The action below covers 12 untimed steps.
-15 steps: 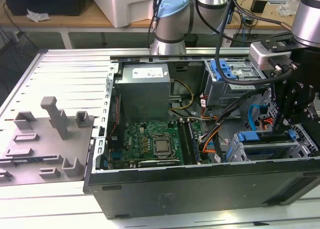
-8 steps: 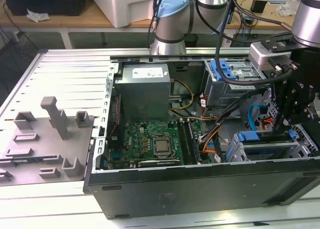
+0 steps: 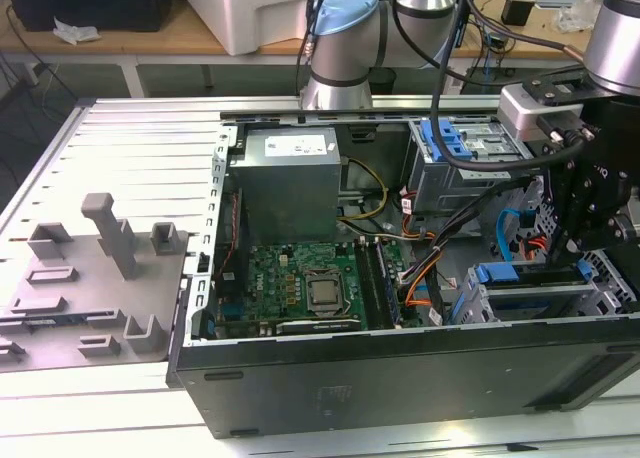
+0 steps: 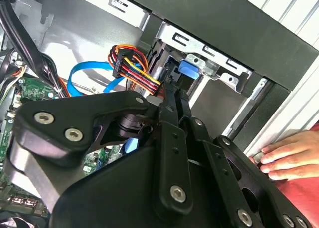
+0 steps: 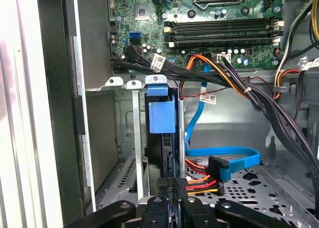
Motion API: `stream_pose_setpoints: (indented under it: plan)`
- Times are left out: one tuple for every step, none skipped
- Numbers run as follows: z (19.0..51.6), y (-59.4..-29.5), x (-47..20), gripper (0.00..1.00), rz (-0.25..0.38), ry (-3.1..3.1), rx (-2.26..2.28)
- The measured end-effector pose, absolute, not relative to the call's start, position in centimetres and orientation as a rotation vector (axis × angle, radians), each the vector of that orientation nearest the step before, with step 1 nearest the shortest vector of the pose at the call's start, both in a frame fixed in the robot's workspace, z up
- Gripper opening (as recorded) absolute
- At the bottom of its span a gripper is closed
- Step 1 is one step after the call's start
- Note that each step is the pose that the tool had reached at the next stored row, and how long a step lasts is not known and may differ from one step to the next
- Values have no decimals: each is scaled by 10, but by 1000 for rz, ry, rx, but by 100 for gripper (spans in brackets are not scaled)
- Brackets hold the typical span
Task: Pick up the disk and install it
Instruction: 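Insert the first disk wire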
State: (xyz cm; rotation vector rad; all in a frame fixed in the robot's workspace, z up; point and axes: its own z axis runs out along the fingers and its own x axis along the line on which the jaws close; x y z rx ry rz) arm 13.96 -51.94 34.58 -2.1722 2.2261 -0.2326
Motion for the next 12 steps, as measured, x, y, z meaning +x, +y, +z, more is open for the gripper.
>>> stream_pose_setpoints:
  plan:
    - [346,-519,140,16,-233,2228,-2170]
    - [346,-520,139,16,-233,2231,-2168]
    - [346,-520,139,16,-233,2234,-2165]
    - [346,-520,139,16,-233,2238,-2161]
    - [346,-520,139,16,-233,2242,-2157]
    - [346,-520,139,16,-233,2248,-2151]
    - [346,-520,138,16,-233,2253,-2146]
    - [346,-520,138,16,-233,2259,-2141]
    - [346,-520,138,16,-233,2261,-2139]
    - [346,-520,138,16,-233,2261,-2139]
    - [346,-520,138,16,-233,2262,-2139]
    - [346,-520,138,16,-233,2262,-2138]
